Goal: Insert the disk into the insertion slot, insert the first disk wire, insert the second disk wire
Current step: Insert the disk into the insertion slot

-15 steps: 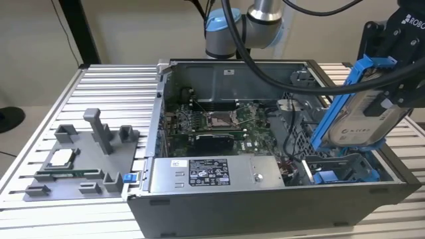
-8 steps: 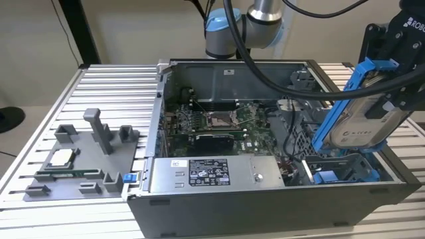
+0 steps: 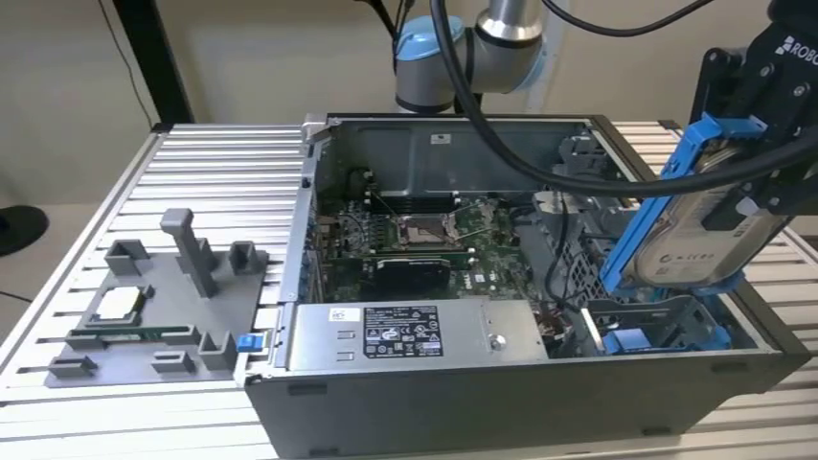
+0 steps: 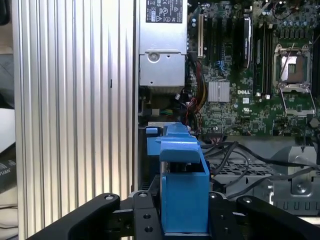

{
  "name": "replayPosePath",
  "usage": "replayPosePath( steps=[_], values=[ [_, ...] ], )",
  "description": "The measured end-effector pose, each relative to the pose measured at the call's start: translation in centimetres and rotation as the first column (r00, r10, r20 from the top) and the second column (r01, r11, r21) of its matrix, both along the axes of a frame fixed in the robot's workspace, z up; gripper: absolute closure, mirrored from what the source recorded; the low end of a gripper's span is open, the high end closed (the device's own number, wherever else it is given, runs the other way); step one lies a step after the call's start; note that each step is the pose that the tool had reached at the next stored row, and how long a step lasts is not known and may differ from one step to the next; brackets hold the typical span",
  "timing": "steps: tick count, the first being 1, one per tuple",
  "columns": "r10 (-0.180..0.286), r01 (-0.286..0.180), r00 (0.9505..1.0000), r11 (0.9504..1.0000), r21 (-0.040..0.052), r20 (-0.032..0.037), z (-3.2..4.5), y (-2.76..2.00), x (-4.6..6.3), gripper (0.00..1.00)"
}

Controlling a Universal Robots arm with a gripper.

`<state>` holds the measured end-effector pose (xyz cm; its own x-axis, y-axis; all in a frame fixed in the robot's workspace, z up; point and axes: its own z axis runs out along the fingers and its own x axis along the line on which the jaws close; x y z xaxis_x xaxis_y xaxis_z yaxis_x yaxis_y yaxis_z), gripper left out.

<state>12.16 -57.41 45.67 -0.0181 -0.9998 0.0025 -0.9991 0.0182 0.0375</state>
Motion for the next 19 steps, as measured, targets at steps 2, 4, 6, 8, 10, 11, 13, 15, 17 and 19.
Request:
replayPosePath(
  steps=[2, 4, 6, 8, 10, 11, 13, 15, 17, 19],
  values=[
    [0.0, 0.0, 1.0, 1.0, -0.0001, 0.0, -0.05, -0.02, 0.01, 1.0],
    [0.0, 0.0, 1.0, 1.0, 0.0, 0.0, -0.11, -0.03, 0.01, 1.0],
    [0.0, 0.0, 1.0, 1.0, -0.0001, 0.0, -0.15, -0.05, 0.02, 1.0],
    [0.0, 0.0, 1.0, 1.0, -0.0001, 0.0, -0.2, -0.06, 0.02, 1.0],
    [0.0, 0.0, 1.0, 1.0, -0.0001, 0.0, -0.24, -0.07, 0.03, 1.0],
    [0.0, 0.0, 1.0, 1.0, -0.0001, 0.0, -0.27, -0.08, 0.03, 1.0],
    [0.0, 0.0, 1.0, 1.0, -0.0001, 0.0, -0.31, -0.09, 0.04, 1.0],
    [0.0, 0.0, 1.0, 1.0, 0.0, 0.0, -0.36, -0.1, 0.04, 1.0],
    [0.0, 0.0, 1.0, 1.0, 0.0, 0.0, -0.42, -0.11, 0.04, 1.0],
    [0.0, 0.0, 1.0, 1.0, -0.0001, 0.0, -0.47, -0.12, 0.04, 1.0]
  ],
)
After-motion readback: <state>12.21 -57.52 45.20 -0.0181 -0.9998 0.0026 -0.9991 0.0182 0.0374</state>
